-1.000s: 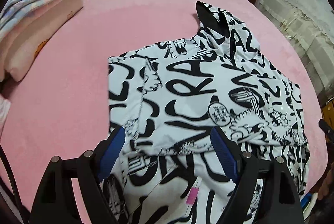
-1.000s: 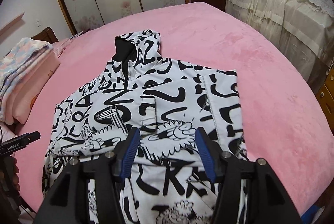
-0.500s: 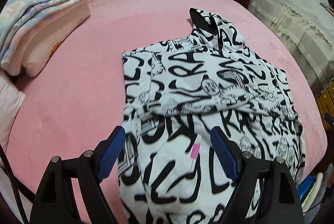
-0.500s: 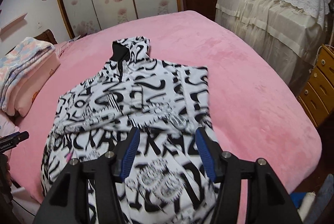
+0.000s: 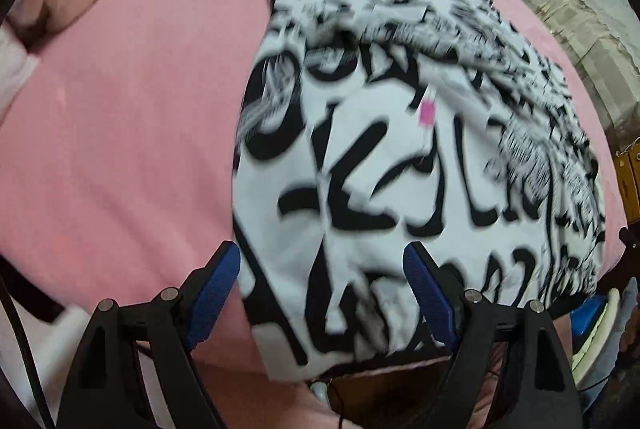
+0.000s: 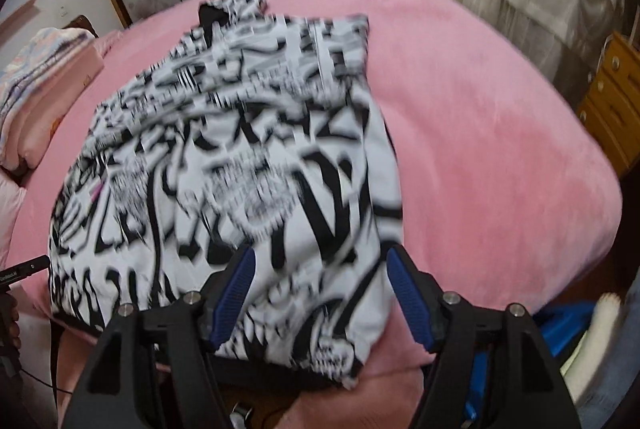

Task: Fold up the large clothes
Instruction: 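Grasp the jacket hem with both tools side by side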

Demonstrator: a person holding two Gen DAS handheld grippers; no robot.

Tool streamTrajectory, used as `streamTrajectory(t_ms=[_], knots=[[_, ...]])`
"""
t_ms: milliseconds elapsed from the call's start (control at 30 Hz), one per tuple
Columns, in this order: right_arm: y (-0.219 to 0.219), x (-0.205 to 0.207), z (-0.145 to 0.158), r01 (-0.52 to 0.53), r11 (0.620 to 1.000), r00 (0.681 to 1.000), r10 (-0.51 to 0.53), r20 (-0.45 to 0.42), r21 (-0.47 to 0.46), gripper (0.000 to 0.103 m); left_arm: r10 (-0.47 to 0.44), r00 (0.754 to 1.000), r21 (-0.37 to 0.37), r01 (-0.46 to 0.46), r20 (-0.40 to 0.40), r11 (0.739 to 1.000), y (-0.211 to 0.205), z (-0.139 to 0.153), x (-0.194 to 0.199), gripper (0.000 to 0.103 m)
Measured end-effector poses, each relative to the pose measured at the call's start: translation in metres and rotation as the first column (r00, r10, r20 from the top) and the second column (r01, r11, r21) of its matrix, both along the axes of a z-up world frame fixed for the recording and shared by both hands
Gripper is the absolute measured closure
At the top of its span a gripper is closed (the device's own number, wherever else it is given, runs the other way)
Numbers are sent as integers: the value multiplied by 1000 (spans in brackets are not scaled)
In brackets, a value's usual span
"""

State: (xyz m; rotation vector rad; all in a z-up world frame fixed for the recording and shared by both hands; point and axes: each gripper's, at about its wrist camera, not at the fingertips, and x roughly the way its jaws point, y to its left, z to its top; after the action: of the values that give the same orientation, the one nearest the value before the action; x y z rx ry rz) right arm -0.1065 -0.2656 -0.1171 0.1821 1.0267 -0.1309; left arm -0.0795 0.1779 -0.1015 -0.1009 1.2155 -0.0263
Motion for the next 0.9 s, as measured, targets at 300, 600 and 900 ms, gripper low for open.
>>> streamTrajectory(t_ms=[300, 600, 900], knots=[[-17, -29, -41, 38, 993, 996, -30, -80, 107, 34, 2, 999, -49, -4, -43, 999, 4, -32, -31, 20], [-16, -34, -68, 21, 981, 991, 5, -135, 194, 35, 56, 997, -90, -60, -54, 994, 13, -49, -35, 13], [-12, -33, -79, -20, 973, 992, 47, -114, 228, 69, 79, 996, -113, -83, -42, 990, 13, -59, -33, 8]])
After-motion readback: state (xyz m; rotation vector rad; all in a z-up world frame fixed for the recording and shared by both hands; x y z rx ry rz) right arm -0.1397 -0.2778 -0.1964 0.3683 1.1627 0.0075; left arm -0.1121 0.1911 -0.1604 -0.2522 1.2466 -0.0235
